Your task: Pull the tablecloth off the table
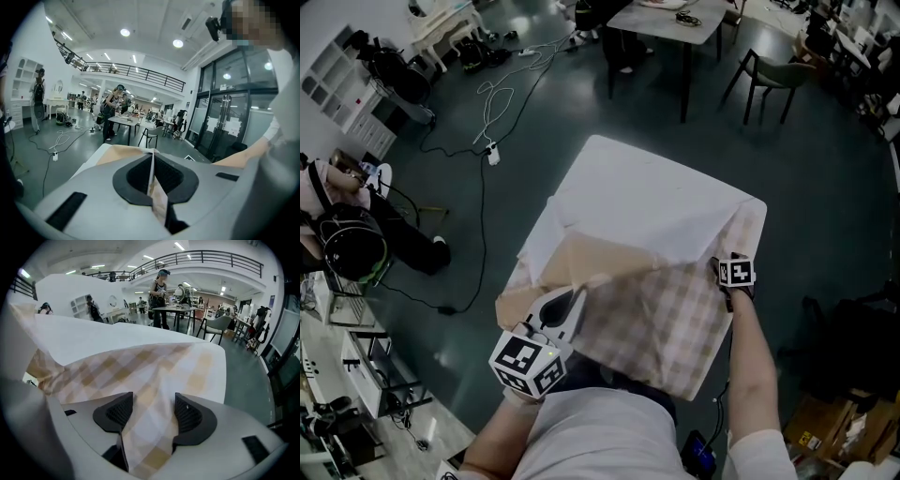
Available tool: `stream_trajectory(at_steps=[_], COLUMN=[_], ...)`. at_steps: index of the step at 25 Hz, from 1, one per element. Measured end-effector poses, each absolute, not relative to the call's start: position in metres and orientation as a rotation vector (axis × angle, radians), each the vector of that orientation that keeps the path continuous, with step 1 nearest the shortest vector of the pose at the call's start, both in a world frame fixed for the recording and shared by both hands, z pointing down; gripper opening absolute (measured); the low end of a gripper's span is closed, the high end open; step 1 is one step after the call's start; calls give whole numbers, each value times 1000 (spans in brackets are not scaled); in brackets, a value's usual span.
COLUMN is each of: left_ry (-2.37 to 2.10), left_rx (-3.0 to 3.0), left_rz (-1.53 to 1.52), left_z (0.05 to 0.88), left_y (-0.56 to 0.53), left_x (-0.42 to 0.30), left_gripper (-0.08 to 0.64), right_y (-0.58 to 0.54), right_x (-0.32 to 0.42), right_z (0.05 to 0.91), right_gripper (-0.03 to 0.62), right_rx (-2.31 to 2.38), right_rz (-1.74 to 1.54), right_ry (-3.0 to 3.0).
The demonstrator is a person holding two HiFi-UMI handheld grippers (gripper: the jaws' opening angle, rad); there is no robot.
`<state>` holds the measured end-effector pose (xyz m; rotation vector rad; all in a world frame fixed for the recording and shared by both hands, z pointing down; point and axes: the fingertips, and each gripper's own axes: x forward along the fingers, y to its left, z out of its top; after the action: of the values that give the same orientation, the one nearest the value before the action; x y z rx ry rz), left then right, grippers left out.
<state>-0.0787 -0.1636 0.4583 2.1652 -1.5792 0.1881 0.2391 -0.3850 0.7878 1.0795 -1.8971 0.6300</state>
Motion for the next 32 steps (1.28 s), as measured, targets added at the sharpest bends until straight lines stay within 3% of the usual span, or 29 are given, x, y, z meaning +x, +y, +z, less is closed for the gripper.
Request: stream_trajectory(at_steps=[1, 4, 5, 20, 32], left_ry=[-1579, -1577, -1576, -1577, -1555], left_rx=[2165, 2166, 2168, 2193, 2274], left_rz=[191, 201, 206, 236, 147], left_z=[459, 461, 461, 459, 428], left_y=[-163, -163, -163, -164, -190], left_x=[-78, -77, -77, -77, -81], left_gripper=[11, 11, 11, 11, 11], right_y=[-382, -371, -368, -318, -302], right_x=[237, 226, 223, 232, 225], right_z=[788, 788, 788, 753, 570], right_gripper=[286, 67, 34, 26, 26], right_rx=[1068, 1015, 1016, 1293, 1596], right_rz=[634, 663, 674, 768, 687], right_ry=[-1894, -1888, -1890, -2099, -2483])
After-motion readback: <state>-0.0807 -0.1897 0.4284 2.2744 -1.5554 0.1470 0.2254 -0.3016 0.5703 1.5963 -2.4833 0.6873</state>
